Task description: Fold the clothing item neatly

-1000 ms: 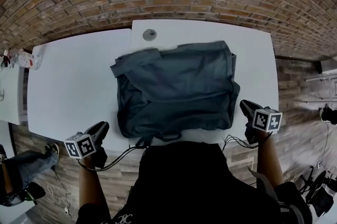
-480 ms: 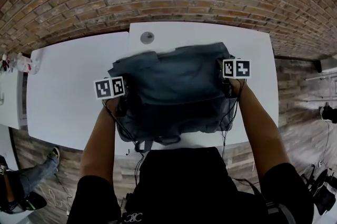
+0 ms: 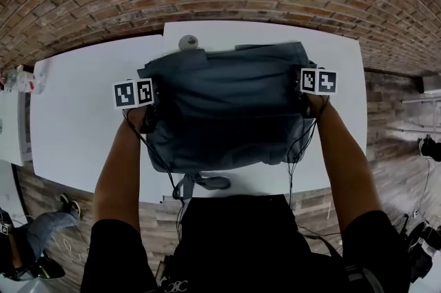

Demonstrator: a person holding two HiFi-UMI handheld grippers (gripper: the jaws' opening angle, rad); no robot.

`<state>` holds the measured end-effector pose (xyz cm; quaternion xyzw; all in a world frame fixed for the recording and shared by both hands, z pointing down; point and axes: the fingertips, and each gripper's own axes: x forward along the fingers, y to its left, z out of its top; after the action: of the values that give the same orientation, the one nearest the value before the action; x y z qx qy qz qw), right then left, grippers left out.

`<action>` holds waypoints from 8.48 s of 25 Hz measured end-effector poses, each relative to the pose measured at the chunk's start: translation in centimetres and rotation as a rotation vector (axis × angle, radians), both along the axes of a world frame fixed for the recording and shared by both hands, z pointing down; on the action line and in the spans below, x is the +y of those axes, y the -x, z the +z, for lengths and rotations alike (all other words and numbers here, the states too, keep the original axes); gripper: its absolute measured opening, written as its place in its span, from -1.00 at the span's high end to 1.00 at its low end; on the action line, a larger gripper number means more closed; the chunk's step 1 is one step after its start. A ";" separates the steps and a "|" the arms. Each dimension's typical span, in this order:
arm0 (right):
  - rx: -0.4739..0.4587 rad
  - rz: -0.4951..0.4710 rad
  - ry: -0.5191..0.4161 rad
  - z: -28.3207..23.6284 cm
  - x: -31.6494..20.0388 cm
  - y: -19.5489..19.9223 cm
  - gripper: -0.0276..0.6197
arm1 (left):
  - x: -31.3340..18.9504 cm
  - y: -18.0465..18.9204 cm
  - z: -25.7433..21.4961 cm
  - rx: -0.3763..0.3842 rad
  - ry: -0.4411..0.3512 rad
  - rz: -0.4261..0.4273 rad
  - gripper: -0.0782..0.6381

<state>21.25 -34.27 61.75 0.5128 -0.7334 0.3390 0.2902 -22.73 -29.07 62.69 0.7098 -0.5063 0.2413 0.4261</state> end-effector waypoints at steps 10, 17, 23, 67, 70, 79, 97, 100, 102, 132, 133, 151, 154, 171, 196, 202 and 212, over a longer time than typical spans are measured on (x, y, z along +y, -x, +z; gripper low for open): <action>-0.139 -0.206 -0.202 -8.2 4.8 0.9 0.47 | 10.2 -1.4 -6.1 -0.052 -0.201 0.251 0.36; 0.124 -0.702 -0.086 -6.8 25.8 1.6 0.37 | 26.2 -3.6 -3.7 -0.320 -0.172 0.682 0.09; 0.287 -0.822 -0.024 -2.9 30.0 -0.6 0.10 | 30.0 -3.5 -0.6 -0.449 -0.135 0.938 -0.02; 0.381 -1.055 0.133 1.4 29.2 1.9 0.12 | 27.5 -7.1 -0.4 -0.648 -0.322 1.250 0.01; 0.371 -1.037 0.123 1.3 28.8 2.0 0.22 | 26.9 -6.9 -0.4 -0.648 -0.318 1.212 0.16; 0.367 -0.993 0.099 0.2 28.0 2.0 0.77 | 25.7 -6.9 -1.5 -0.423 -0.178 1.028 0.68; 0.111 -1.174 0.183 -9.8 30.6 3.2 0.79 | 29.0 -5.3 -9.9 -0.222 -0.130 1.120 0.69; 0.106 -1.168 0.147 -12.1 27.6 3.6 0.79 | 26.5 -4.7 -11.5 -0.243 -0.160 1.095 0.69; 0.121 -1.171 0.119 -13.3 25.3 3.8 0.79 | 25.0 -4.3 -12.5 -0.255 -0.174 1.088 0.69; 0.135 -0.639 0.143 -2.5 0.9 3.0 0.64 | 2.8 1.5 -1.4 -0.288 -0.060 0.643 0.37; 0.144 -0.612 0.118 -2.9 0.6 2.5 0.64 | 2.6 2.3 -1.7 -0.272 -0.071 0.589 0.24; 0.027 -0.326 -0.204 -6.8 7.1 9.5 0.84 | 8.0 -1.6 -7.4 -0.114 -0.279 0.125 0.78; 0.089 -0.226 -0.153 -4.1 5.6 7.1 0.91 | 7.7 -0.7 -4.3 -0.184 -0.196 0.078 0.78; -0.030 0.015 -0.136 -2.5 3.8 -2.1 0.91 | 10.4 4.6 -2.1 -0.230 -0.184 -0.173 0.79; -0.189 0.203 -0.350 -11.6 39.4 4.9 0.91 | 33.3 0.4 -4.9 -0.077 -0.339 0.039 0.79; -0.275 0.188 -0.320 -11.5 44.1 5.6 0.91 | 37.3 -1.6 -6.6 -0.122 -0.392 0.088 0.79; -0.373 0.076 -0.313 -11.5 56.8 2.6 0.91 | 49.6 -11.8 -7.3 -0.080 -0.383 0.102 0.79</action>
<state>18.60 22.51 50.21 0.5072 -0.7981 0.3207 0.0542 -10.95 20.57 55.42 0.7925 -0.5229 0.1901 0.2500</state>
